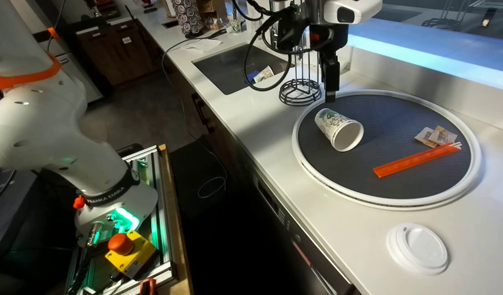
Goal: Turn the paper cup over and put the orange object inside the paper cup
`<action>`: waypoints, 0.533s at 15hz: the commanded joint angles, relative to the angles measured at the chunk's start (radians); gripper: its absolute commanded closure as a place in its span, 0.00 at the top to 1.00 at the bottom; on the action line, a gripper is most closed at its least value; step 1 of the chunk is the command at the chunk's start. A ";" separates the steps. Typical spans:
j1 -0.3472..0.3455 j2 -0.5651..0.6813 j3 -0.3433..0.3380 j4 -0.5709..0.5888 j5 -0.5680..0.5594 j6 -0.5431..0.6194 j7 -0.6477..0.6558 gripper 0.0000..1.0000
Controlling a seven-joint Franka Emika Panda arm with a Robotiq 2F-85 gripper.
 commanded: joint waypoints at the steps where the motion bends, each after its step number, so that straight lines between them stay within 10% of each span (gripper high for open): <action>1: -0.047 0.039 -0.005 0.037 0.189 -0.021 -0.262 1.00; 8: -0.120 0.157 -0.011 0.119 0.335 -0.031 -0.498 1.00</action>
